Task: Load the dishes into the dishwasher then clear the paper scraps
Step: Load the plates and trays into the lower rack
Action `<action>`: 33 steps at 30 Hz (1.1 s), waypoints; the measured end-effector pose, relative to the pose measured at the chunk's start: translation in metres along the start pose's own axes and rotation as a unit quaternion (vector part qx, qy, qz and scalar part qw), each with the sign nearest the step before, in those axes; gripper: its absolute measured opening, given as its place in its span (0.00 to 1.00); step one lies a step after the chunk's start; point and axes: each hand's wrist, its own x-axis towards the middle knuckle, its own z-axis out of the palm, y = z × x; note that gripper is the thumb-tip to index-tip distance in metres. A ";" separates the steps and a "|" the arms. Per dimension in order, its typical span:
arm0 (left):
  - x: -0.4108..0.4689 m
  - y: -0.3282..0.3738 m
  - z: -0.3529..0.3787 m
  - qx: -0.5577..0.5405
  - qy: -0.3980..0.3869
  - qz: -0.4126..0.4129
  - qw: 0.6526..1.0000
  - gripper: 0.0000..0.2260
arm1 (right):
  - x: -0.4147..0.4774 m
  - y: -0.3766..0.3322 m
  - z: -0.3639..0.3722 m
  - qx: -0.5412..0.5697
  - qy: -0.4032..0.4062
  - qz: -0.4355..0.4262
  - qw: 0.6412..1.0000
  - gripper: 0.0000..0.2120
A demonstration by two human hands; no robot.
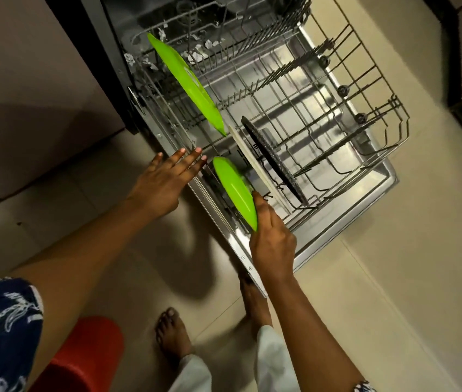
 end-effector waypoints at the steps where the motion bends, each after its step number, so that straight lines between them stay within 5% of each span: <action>1: 0.001 0.001 0.000 -0.004 -0.001 -0.001 1.000 0.44 | 0.002 0.001 -0.002 0.004 0.023 -0.011 1.000 0.26; 4: 0.001 0.002 -0.001 -0.018 0.004 -0.003 1.000 0.43 | 0.009 0.001 -0.003 0.019 0.029 -0.003 0.999 0.27; 11: 0.000 -0.002 -0.002 -0.039 0.011 0.003 0.999 0.44 | 0.012 0.005 0.020 -0.009 -0.157 0.126 0.980 0.23; 28: 0.000 0.003 0.004 -0.074 0.031 -0.014 0.997 0.42 | 0.028 0.011 0.038 0.004 -0.275 0.058 0.960 0.36; 33: 0.004 0.008 0.005 -0.105 0.053 -0.027 0.993 0.32 | 0.016 0.022 0.035 -0.015 -0.246 0.046 0.968 0.34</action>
